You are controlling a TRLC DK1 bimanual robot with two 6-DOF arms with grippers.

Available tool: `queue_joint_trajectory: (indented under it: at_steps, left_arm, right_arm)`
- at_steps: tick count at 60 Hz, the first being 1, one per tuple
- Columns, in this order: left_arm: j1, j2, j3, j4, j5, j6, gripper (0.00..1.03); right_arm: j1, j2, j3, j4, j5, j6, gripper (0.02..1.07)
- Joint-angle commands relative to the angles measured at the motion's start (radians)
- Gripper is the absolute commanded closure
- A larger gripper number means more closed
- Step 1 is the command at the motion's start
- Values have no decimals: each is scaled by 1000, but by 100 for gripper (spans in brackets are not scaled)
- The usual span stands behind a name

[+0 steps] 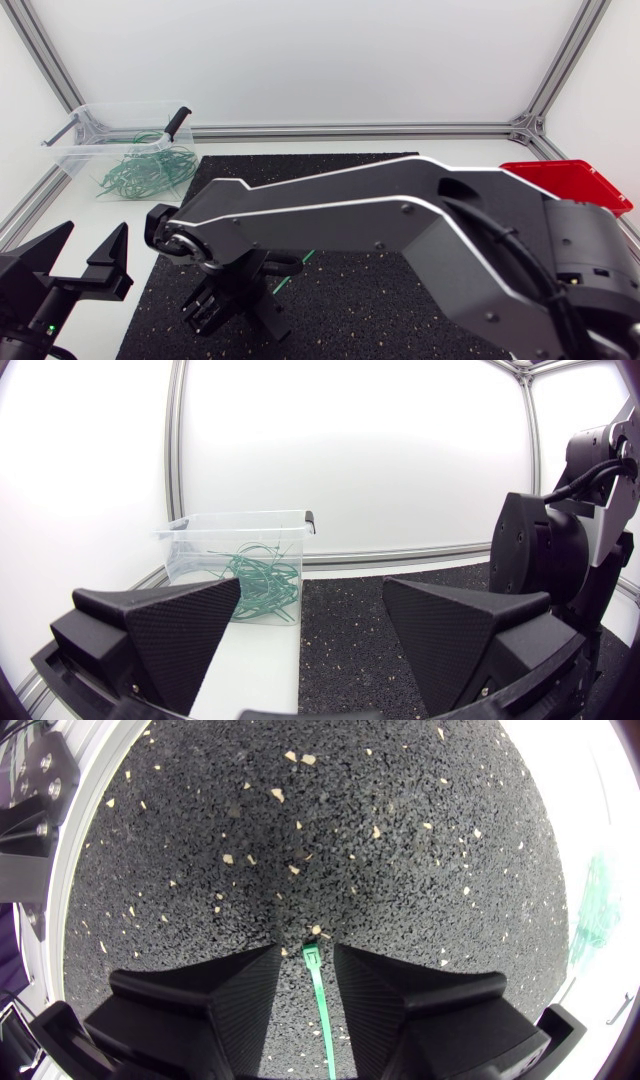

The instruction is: Take a green cable tie from the red box, thread the tail through the head to close it, then place it in the transparent bin on the left.

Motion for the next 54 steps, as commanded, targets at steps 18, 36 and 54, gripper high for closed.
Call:
queue_joint_trajectory:
  at_steps: [18,36,54]
  left_arm:
    - [5,-8,-39,-16,5,-25,4]
    - [3,-8,-39,-16,5,-25,4]
    - [3,-8,-41,-14,7,-25,4]
  right_arm:
    - [6,60,47,-22,-4,-41,80]
    - [-3,69,70,-57,0,-47,80]
    - [-13,68,68,-60,2,-49,80]
